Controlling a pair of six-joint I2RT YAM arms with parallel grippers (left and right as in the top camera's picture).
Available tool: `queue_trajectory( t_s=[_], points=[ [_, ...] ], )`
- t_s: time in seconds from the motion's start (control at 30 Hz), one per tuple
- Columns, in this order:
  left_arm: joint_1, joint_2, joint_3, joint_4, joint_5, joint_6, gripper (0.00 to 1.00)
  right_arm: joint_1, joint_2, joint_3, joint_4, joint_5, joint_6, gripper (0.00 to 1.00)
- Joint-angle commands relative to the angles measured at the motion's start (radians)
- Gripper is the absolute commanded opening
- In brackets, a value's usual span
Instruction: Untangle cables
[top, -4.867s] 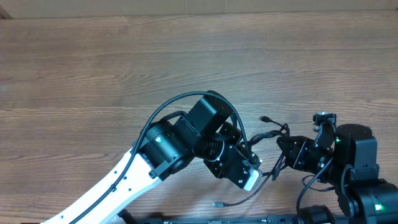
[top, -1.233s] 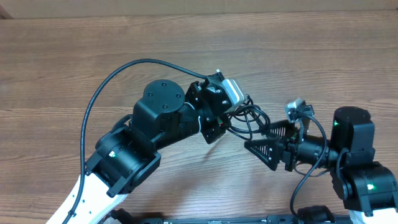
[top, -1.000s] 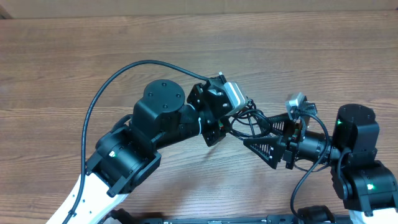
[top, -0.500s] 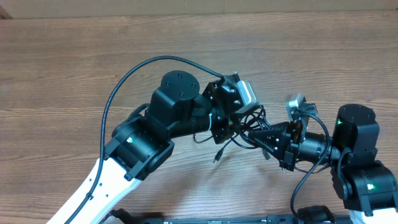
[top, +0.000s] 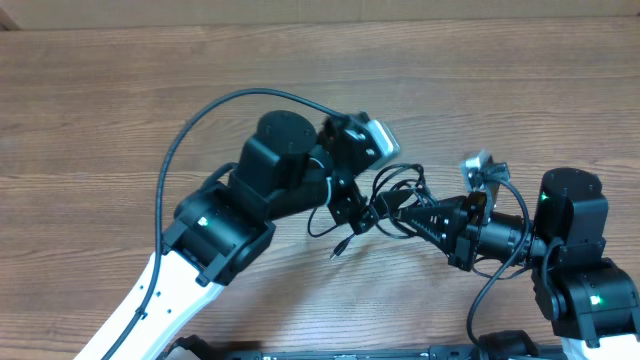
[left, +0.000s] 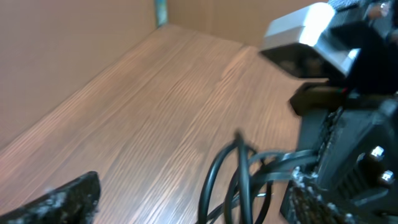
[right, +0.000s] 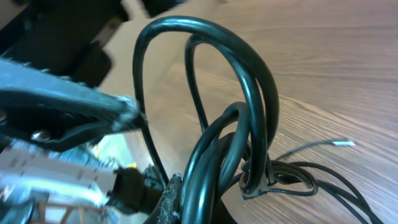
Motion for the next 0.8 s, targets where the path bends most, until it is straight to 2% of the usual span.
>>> queue_trajectory(
  t_s=[0.0,0.23,0.6,0.67,0.77],
  points=[
    [0.045,-0.008,0.025,-0.019,-0.024,-0.049,1.00,-0.002,-0.003,0.019,0.011,0.126,0.134,0.04],
    [0.096,-0.018,0.025,-0.063,-0.010,-0.021,1.00,-0.002,-0.003,0.019,0.026,0.295,0.340,0.04],
    [0.094,-0.018,0.025,-0.241,0.271,0.389,1.00,-0.002,-0.003,0.019,0.230,0.326,0.708,0.04],
    [0.094,-0.018,0.025,-0.275,0.304,0.445,1.00,-0.002,-0.003,0.019,0.261,0.325,0.772,0.04],
    [0.094,-0.018,0.025,-0.286,0.293,0.459,1.00,-0.002,-0.003,0.019,0.283,0.325,0.882,0.04]
  ],
)
